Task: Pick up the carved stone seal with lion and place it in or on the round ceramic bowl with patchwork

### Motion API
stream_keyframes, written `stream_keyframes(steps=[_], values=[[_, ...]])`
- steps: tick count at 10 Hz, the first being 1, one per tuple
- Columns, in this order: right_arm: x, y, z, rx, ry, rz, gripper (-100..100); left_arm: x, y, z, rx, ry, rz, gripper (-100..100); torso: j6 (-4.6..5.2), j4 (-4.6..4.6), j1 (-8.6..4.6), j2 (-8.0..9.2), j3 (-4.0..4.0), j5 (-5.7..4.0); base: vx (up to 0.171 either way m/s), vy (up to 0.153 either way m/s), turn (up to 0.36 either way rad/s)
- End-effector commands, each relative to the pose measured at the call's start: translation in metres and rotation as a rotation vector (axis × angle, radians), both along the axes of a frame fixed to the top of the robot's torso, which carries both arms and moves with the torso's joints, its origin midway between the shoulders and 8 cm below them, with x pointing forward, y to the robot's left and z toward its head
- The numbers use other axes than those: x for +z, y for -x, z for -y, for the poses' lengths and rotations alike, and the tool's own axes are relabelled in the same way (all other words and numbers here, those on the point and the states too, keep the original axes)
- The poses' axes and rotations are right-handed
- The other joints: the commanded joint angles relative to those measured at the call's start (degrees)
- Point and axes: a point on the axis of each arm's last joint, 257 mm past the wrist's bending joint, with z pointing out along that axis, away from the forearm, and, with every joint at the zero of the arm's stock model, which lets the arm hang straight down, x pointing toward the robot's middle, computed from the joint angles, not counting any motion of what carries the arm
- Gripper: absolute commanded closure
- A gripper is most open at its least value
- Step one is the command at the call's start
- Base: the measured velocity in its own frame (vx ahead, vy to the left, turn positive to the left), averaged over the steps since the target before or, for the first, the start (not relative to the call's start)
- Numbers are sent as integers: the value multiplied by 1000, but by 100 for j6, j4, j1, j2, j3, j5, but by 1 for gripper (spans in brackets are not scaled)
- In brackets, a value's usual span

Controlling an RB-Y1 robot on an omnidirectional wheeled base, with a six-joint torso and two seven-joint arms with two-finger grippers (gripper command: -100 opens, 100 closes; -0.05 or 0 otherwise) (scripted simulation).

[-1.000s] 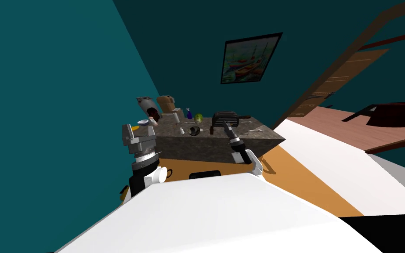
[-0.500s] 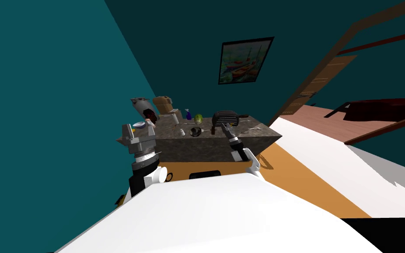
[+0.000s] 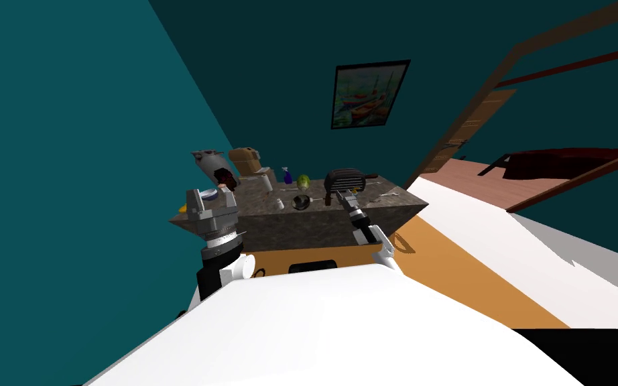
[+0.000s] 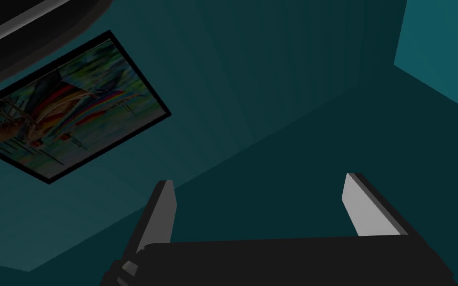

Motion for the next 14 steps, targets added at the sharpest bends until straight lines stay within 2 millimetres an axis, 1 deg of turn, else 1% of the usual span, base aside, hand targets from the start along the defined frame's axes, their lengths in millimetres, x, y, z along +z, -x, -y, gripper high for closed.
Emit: stream_keyframes(steps=[1, 5, 6, 8, 11, 14], values=[[-10, -4, 2, -20, 37, -10, -100, 0, 0, 0, 0, 0, 0, 0, 0, 0, 0, 0, 0, 0, 39, 99, -44], [-56, -19, 24, -121, 206, -83, -100, 0, 0, 0, 0, 0, 0, 0, -1, -3, -3, -13, -8, 0, 58, 110, -78], [-56, -19, 24, -121, 206, -83, -100, 0, 0, 0, 0, 0, 0, 0, 0, -3, -2, -9, -6, 1, 45, 84, -32], [-79, -23, 35, -164, 272, -126, -100, 0, 0, 0, 0, 0, 0, 0, 0, -1, -23, -4, -3, -3, 58, 70, -52], [-112, -25, 50, -217, 351, -191, -100, 0, 0, 0, 0, 0, 0, 0, -1, -5, -13, -21, -13, -1, 87, 94, -39], [-138, -24, 62, -254, 414, -246, -100, 0, 0, 0, 0, 0, 0, 0, -1, -3, -19, -10, -6, -2, 62, 81, -21]])
